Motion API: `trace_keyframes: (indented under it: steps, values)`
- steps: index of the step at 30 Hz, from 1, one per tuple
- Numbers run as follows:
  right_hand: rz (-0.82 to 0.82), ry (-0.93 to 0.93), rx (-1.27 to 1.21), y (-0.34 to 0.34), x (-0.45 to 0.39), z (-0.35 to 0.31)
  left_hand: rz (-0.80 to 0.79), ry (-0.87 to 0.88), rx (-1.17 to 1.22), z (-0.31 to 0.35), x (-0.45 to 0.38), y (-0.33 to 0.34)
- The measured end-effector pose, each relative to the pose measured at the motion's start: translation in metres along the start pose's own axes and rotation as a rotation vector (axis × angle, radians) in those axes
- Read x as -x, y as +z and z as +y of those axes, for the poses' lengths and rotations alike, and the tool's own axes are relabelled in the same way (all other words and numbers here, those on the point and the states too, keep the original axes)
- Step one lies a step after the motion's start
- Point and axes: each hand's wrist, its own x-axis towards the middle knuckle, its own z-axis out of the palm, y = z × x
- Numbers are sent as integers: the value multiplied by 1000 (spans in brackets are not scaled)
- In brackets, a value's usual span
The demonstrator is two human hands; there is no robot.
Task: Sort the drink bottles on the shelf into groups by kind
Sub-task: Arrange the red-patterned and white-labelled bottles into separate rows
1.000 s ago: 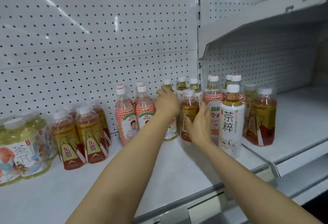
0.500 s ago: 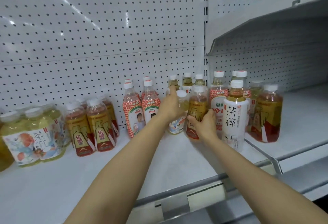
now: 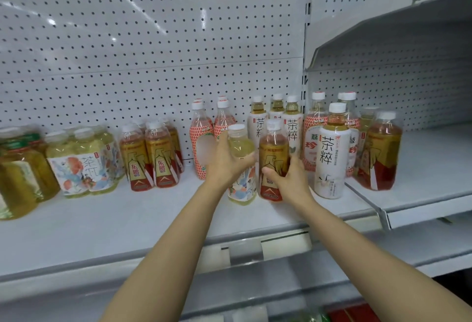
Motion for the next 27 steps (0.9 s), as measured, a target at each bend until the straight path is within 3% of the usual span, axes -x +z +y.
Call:
trace_keyframes:
  steps: [2,5,15,27]
  values:
    - [-15,1,-10,1,6,-3,-100,-94,94,-8,15,1]
    - [-23,13,-48,0,12,-6,-123,-207,109,-20,35,7]
    - [-18,-7,-191,10,32,-19,73,-158,-108,-28,66,-22]
    - [-173,48,-333,123,58,-77,228,-256,-221,-111,66,-149]
